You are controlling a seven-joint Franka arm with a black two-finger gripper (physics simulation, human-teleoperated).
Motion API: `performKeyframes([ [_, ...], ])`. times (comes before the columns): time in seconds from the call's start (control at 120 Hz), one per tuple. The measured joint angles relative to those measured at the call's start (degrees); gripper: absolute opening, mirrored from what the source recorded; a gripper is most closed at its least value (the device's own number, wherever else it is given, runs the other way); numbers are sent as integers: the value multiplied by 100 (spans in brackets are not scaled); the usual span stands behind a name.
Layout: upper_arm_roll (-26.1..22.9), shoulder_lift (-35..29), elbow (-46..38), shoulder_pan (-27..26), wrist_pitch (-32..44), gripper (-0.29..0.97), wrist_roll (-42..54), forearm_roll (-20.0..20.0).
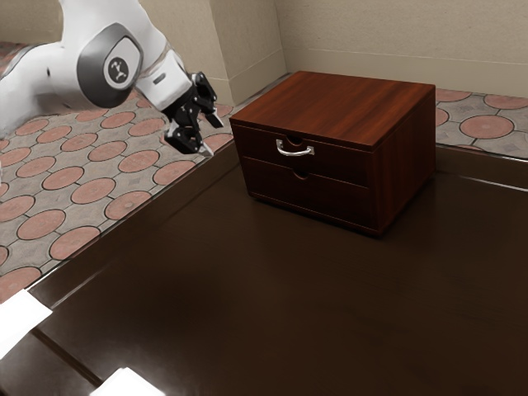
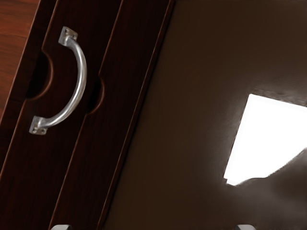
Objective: Pull the drawer handle with one arm to open the drawer
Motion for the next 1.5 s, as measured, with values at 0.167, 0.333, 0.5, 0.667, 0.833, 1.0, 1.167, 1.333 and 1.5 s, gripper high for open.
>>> performKeyframes([
  [0.167, -257, 384, 43, 11, 613, 38, 144, 249],
  [0.333, -474, 517, 64, 33, 968, 33, 216, 461],
  [0.5, -494, 791, 163, 38, 1290, 30, 227, 518],
  [0.667, -588, 906, 225, 38, 1473, 29, 226, 530],
  [0.833, -627, 996, 227, 27, 1555, 28, 224, 528],
  [1.0, -690, 1134, 306, 14, 1592, 27, 223, 519],
  [1.167, -755, 1329, 459, 12, 1609, 26, 223, 525],
  [1.333, -759, 1347, 471, 12, 1615, 22, 222, 539],
  [1.5, -762, 1303, 416, 27, 1600, 14, 237, 724],
])
